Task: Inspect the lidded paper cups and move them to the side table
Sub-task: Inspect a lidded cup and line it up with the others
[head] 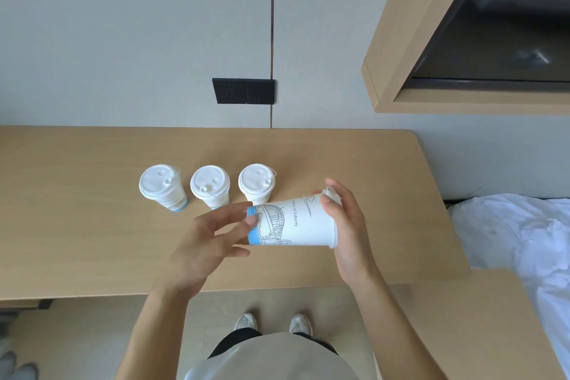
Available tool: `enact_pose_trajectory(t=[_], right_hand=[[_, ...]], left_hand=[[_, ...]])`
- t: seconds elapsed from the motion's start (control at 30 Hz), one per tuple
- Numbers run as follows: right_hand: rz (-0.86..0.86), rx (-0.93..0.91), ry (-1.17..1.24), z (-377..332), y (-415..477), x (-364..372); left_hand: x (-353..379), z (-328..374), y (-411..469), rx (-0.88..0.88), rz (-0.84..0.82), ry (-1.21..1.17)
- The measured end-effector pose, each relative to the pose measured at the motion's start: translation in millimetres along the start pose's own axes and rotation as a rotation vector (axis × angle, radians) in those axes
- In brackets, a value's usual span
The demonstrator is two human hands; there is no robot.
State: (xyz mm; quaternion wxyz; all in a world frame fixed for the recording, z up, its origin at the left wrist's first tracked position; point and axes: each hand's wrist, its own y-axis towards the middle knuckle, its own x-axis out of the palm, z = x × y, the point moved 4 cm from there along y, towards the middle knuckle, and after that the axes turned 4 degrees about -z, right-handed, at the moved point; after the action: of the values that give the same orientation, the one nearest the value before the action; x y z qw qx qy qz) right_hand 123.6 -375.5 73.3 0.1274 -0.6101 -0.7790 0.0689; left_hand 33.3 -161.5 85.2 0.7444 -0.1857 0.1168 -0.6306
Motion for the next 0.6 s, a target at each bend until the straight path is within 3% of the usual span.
enact_pose_trajectory(t=[0.2, 0.37, 0.6], right_hand=[[-0.004, 0.012, 0.003, -2, 0, 14], [0.013, 0.013, 0.010, -1, 0, 19], [0.030, 0.031, 0.023, -2, -1, 27]], left_hand=[[-9, 4, 0, 0.070, -0.027, -0.021], [-13, 3, 3, -0.016, 0.023, -0.069], [-23, 6, 7, 0.029, 0.019, -0.072]])
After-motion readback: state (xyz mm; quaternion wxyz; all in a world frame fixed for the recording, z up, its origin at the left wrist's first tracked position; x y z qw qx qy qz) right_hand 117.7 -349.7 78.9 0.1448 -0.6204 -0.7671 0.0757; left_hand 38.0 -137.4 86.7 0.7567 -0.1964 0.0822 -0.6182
